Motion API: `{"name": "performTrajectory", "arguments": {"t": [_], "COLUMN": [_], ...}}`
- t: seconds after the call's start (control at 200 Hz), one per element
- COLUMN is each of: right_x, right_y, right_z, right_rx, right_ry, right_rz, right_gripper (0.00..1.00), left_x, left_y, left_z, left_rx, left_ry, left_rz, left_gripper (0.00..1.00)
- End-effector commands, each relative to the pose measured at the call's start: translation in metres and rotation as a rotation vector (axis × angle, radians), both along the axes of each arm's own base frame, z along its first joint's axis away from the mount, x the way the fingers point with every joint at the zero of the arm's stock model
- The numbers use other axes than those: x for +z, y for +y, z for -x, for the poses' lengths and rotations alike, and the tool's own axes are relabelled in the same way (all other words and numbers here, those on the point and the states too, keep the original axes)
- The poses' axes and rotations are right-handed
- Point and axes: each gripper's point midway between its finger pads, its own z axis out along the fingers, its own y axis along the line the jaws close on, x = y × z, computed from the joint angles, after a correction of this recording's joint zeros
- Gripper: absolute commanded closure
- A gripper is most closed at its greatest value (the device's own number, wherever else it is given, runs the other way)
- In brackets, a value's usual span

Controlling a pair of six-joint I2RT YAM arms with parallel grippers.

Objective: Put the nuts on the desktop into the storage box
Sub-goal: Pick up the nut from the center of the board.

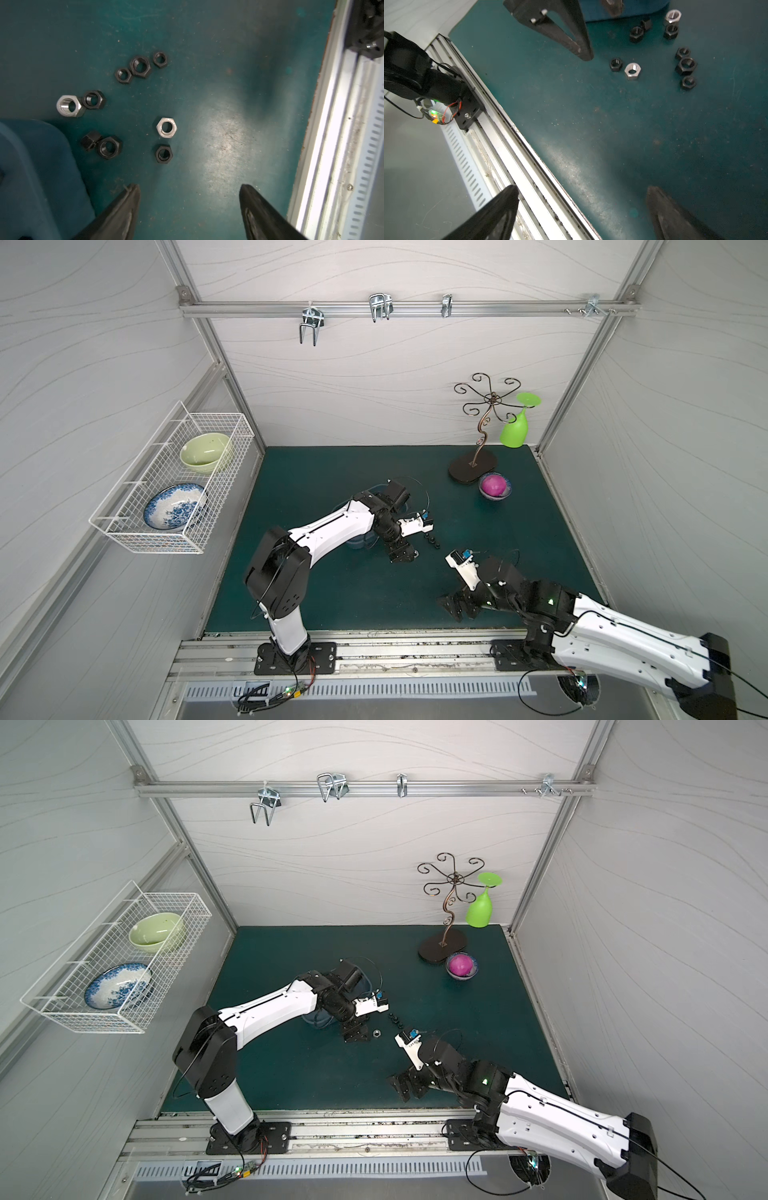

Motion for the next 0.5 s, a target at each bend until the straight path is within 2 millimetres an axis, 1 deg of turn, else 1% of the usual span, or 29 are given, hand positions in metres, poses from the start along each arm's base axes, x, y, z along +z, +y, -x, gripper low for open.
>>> {"name": "performTrajectory", "arguments": {"t": [0.0,0.14,0.26,0.365,0.495], "right_x": [-0.006,-0.008,-0.009,-0.004,-0.001], "right_y": [-0.001,-0.001,-0.002,-0.003,-0.006], "right_z": [0.001,-0.009,-0.017,-0.023,-0.027], "right_rx": [-0.007,-0.033,-0.041,-0.049,-0.055], "right_ry": [0.002,-0.056,-0.131,-0.204,-0.271], "right_rz": [-0.003,-0.01,-0.029,-0.058,-0.081], "right_gripper": [0.01,0.01,0.01,0.01,0.01], "left_x": [-0.017,-0.033,-0.041,-0.048,-0.059], "left_y": [-0.005,-0.005,-0.005,-0.004,-0.006], "left_z": [-0.006,-0.003,-0.002,-0.006,-0.005], "left_rx": [0.025,0.028,0.023,0.028,0.032], "left_ry": [-0.018,0.0,-0.002,-0.029,-0.019], "left_rz": [-0.028,-0.045,-0.055,-0.065,-0.055], "left_gripper": [0.21,0.23,0.23,0.24,0.25]}}
